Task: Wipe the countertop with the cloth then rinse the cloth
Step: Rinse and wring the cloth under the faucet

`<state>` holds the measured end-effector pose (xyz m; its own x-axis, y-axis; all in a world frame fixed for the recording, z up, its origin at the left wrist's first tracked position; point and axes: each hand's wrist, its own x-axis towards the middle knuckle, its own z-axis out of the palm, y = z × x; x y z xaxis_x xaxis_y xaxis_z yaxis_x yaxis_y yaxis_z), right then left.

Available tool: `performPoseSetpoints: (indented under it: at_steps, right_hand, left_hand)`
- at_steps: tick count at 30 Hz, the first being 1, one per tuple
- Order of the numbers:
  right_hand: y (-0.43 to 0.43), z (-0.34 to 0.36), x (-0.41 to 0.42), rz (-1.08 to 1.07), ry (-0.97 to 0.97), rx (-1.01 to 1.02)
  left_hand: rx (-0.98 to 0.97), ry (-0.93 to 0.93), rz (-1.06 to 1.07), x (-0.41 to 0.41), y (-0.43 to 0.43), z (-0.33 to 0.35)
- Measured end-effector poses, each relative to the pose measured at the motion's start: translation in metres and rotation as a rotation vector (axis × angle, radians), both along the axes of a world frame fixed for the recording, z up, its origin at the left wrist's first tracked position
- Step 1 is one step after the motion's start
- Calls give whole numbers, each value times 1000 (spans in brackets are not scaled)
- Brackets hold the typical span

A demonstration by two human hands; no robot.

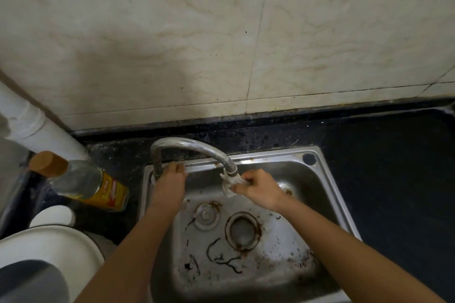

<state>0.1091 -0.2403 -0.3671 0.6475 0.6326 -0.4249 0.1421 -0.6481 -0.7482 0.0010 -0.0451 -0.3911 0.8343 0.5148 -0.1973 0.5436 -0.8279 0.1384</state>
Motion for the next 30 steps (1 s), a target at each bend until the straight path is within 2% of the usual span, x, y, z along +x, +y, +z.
performPoseSetpoints:
  at_steps: [5, 12, 16, 21, 23, 24, 27, 28, 30]
  right_hand:
    - [-1, 4, -2, 6, -13, -8]
    - [-4, 7, -8, 13, -21, 20]
    - [-10, 12, -10, 17, -36, 39]
    - [-23, 17, -10, 0, -22, 60]
    - [-30, 18, -11, 4, -17, 69]
    - [-33, 18, -12, 14, -10, 71]
    - [-40, 24, -16, 68, 47, 102]
    - [-42, 29, -17, 98, 67, 116]
    - [-44, 40, -20, 176, 107, 145]
  left_hand:
    - [67, 15, -30, 9, 4, 5]
    - [-2, 91, 99, 28, 3, 21]
    - [-154, -14, 215, 27, 6, 19]
    - [-366, -241, 395, 8, -22, 26]
    - [-533, -292, 464, -1, -44, 25]
    - [-678, -311, 529, -4, -54, 23]
    - [-1305, -258, 833, -13, -79, 24]
    - [-1470, -205, 867, -17, -85, 25]
    - [-1669, -126, 826, -23, -94, 27]
